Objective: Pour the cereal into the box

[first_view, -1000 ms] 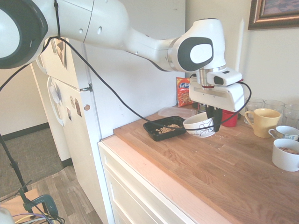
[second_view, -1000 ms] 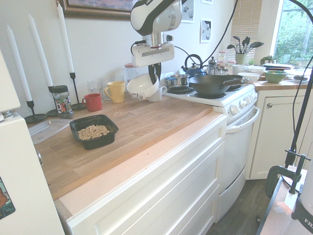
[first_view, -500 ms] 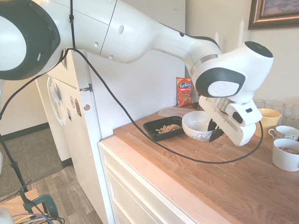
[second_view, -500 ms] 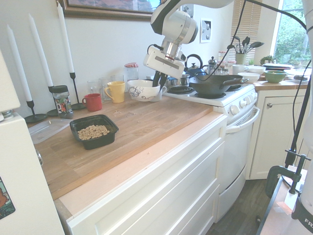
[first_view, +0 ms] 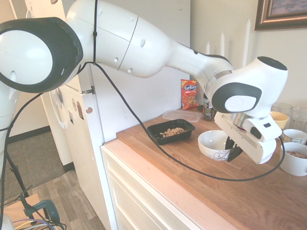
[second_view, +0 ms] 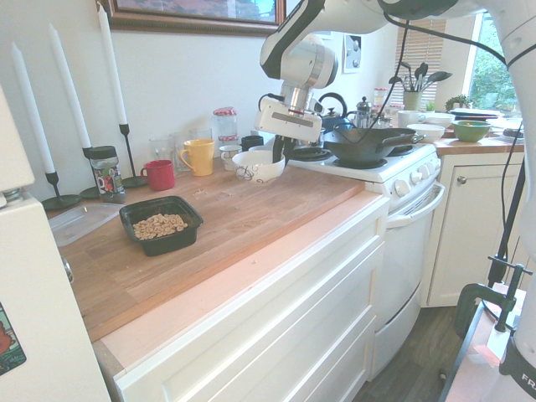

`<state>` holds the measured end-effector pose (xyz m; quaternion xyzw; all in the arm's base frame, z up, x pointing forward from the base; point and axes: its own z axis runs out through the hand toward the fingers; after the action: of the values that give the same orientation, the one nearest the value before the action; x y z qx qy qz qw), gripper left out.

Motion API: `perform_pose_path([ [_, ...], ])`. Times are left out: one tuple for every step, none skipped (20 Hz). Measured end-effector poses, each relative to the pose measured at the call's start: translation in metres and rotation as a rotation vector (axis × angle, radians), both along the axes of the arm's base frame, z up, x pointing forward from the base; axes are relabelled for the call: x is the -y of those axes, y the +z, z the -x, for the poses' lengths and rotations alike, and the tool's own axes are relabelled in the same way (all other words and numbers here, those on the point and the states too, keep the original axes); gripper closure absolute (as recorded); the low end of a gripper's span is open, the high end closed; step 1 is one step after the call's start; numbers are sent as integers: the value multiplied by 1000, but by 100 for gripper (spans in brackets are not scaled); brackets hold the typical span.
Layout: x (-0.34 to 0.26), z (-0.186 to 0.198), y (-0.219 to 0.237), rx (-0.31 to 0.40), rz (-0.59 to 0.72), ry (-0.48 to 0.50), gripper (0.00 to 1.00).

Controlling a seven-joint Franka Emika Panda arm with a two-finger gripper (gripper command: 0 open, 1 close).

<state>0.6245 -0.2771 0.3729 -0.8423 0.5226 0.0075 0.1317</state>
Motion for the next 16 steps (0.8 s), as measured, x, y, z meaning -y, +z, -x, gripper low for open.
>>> perform_pose_path([
  [-1,-3,-7,-9,18,-4,100],
  [-1,-6,-15,-19,34,-7,100],
  [-3,-8,-22,-26,43,-6,100],
  [-5,-9,-28,-32,45,-5,100],
  [-7,-11,-32,-37,47,-4,100],
  [-7,-12,-33,-38,48,-4,100],
  [-8,-13,-33,-37,49,-4,100],
  [-8,-13,-33,-37,50,-6,100],
  [-8,-14,-33,-38,50,-7,100],
  [-8,-14,-34,-39,50,-7,0],
  [-8,-14,-34,-42,48,-9,0],
  [-8,-14,-34,-46,45,-12,0],
  [-9,-14,-34,-49,43,-15,0],
  [-9,-14,-34,-51,42,-17,0],
  [-9,-14,-35,-52,41,-18,0],
  [-9,-14,-34,-53,40,-19,0],
])
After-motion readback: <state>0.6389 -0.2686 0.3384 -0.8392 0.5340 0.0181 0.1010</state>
